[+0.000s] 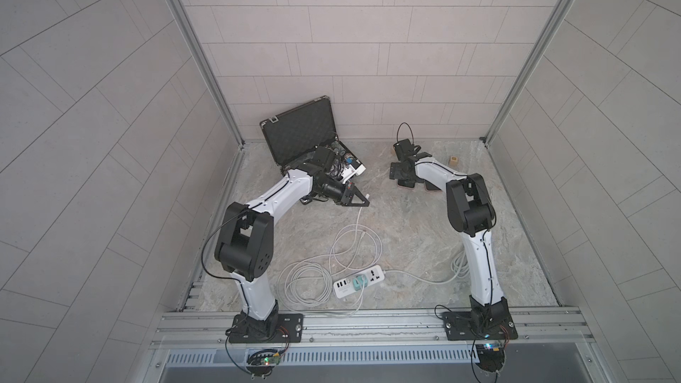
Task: Plug the charging cable into the phone
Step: Pick up the phone at the center of the board.
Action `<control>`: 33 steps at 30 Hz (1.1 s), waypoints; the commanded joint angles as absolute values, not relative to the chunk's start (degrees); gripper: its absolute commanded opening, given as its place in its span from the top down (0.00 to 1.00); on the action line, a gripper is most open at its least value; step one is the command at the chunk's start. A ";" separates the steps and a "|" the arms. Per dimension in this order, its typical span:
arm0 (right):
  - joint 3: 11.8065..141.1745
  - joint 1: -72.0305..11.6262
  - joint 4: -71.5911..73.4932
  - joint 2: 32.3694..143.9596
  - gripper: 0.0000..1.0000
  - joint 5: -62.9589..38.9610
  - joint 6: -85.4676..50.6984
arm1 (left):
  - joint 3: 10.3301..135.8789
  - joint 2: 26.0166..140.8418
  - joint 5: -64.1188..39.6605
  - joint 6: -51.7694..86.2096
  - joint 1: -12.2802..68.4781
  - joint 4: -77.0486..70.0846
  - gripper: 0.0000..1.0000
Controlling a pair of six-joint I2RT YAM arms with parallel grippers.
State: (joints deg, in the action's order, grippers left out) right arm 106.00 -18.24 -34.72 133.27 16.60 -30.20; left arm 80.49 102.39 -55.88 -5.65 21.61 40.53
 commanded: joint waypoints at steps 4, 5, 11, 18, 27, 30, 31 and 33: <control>102.87 -18.10 -36.58 132.46 0.28 18.13 -31.22 | 79.81 100.23 -56.09 -6.89 20.85 41.34 1.00; 101.70 -18.11 -35.36 131.60 0.32 16.45 -30.26 | 79.80 100.25 -56.15 -6.86 20.61 41.31 1.00; 98.72 -18.18 -35.29 127.66 0.34 13.43 -25.19 | 80.17 100.06 -56.51 -7.41 19.44 42.28 1.00; 91.16 -18.13 -34.91 119.06 0.29 9.73 -20.28 | 81.73 100.05 -55.54 -10.79 17.90 46.16 1.00; 90.84 -16.33 -31.71 116.74 0.00 7.89 -26.12 | 80.60 100.00 -56.52 -9.98 17.36 44.92 1.00; 94.87 -15.97 -31.34 119.82 0.00 10.14 -28.45 | 80.08 99.94 -56.64 -9.15 17.33 44.01 1.00; 96.51 -15.93 -31.44 120.91 0.00 10.56 -29.22 | 79.81 99.91 -56.79 -8.85 17.38 43.57 1.00; 99.04 -15.99 -31.67 123.24 0.00 11.28 -30.56 | 79.47 99.88 -56.78 -8.52 17.38 43.04 1.00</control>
